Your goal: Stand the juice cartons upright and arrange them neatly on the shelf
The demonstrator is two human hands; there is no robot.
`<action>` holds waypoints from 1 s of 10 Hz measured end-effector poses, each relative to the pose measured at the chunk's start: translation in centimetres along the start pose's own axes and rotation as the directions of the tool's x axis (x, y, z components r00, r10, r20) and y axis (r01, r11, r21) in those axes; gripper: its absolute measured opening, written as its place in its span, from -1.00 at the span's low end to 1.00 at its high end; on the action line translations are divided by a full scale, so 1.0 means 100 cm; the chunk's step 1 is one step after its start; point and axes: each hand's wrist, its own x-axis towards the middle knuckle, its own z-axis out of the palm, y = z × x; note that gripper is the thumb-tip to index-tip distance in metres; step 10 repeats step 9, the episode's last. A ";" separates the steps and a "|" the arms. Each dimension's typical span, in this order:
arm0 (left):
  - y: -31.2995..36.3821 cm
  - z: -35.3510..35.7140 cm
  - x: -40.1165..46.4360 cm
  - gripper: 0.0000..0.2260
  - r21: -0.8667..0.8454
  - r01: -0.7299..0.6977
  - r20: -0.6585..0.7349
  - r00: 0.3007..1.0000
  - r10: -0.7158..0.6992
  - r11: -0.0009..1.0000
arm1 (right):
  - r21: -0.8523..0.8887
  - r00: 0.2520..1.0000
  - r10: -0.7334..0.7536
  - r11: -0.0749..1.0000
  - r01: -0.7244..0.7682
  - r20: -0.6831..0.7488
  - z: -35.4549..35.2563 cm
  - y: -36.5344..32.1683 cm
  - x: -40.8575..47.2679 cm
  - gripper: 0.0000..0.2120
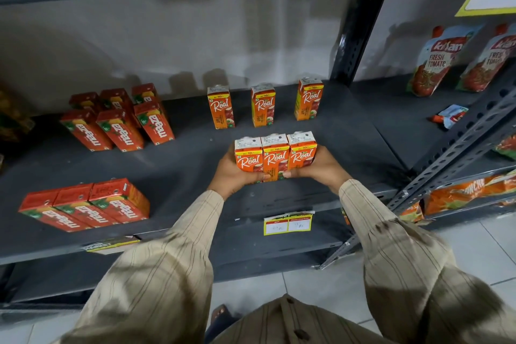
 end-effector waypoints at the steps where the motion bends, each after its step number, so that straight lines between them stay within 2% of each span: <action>1: -0.005 0.003 -0.016 -0.29 -0.015 -0.020 -0.006 1.000 0.020 1.000 | -0.015 1.000 0.001 1.000 0.000 0.024 0.000 0.004 -0.012 -0.41; 3: -0.011 0.007 -0.040 -0.33 -0.028 -0.068 -0.013 0.998 0.067 0.997 | -0.018 0.999 0.003 1.000 -0.002 0.041 0.002 0.009 -0.032 -0.41; 4: -0.014 0.009 -0.045 -0.31 -0.051 -0.092 -0.021 0.996 0.091 0.994 | 0.012 0.998 -0.025 1.000 0.024 0.057 0.003 0.013 -0.036 -0.46; 5: -0.013 0.011 -0.047 -0.25 -0.069 -0.103 -0.008 0.995 0.103 0.992 | 0.028 0.997 -0.037 0.999 0.036 0.061 0.004 0.016 -0.037 -0.41; 7: -0.013 0.009 -0.052 -0.07 -0.099 -0.132 0.061 0.989 0.138 0.986 | 0.093 0.990 -0.118 0.990 0.111 0.082 0.007 0.011 -0.042 -0.25; 8: -0.005 0.001 -0.053 -0.05 -0.116 -0.138 0.079 0.986 0.148 0.984 | 0.174 0.991 -0.132 0.977 0.127 0.019 0.004 0.002 -0.051 -0.05; 9: 0.011 -0.008 -0.065 -0.18 -0.070 -0.188 0.028 0.981 0.190 0.980 | 0.132 0.971 -0.193 0.968 0.211 -0.138 0.000 -0.007 -0.060 0.11; 10: 0.011 -0.008 -0.065 -0.18 -0.070 -0.188 0.028 0.981 0.190 0.980 | 0.132 0.971 -0.193 0.968 0.211 -0.138 0.000 -0.007 -0.060 0.11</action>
